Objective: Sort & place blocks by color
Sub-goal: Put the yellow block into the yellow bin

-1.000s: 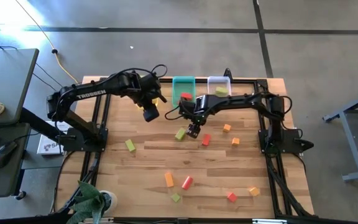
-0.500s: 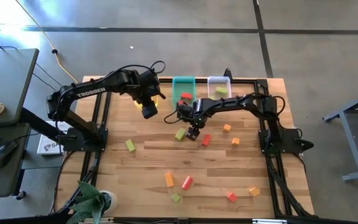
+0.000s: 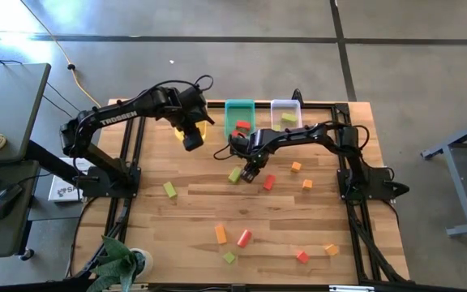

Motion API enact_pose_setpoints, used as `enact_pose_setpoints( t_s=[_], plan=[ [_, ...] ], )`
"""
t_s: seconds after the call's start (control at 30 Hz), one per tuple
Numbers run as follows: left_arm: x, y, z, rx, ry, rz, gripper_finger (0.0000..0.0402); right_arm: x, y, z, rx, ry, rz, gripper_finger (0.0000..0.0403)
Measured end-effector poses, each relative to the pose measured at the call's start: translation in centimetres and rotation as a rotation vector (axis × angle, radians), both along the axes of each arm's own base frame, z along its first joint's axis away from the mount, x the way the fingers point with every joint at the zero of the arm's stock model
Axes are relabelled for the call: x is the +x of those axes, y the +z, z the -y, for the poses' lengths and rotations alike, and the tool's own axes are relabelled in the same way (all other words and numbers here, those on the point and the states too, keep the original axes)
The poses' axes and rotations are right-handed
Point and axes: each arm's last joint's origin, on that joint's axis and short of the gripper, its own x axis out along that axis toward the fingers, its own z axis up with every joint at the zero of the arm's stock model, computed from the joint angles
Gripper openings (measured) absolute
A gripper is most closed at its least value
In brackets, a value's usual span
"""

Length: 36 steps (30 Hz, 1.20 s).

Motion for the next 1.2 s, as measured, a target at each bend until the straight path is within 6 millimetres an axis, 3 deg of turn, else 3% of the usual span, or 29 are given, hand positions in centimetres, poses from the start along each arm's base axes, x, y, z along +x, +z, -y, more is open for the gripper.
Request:
enact_pose_setpoints(
  t_s=[0.23,0.53,0.87,1.2],
  plan=[
    [-0.5,0.0,-0.8,0.017,-0.024,-0.011,0.0159,0.2,0.6,0.0,0.036,-0.041,0.02,0.0104],
    [-1.1,0.1,-2.1,0.039,-0.016,0.011,0.0159,2.2,4.6,1.2,-0.007,-0.081,0.18,0.0104],
    [-1.8,0.4,-4.1,0.093,0.054,0.076,0.0159,4.1,8.2,4.9,-0.077,-0.098,0.446,0.0104],
    [-3.1,0.5,-5.6,0.04,0.074,0.137,0.0159,3.8,11.2,9.4,-0.103,0.024,0.597,0.0104]
  ],
)
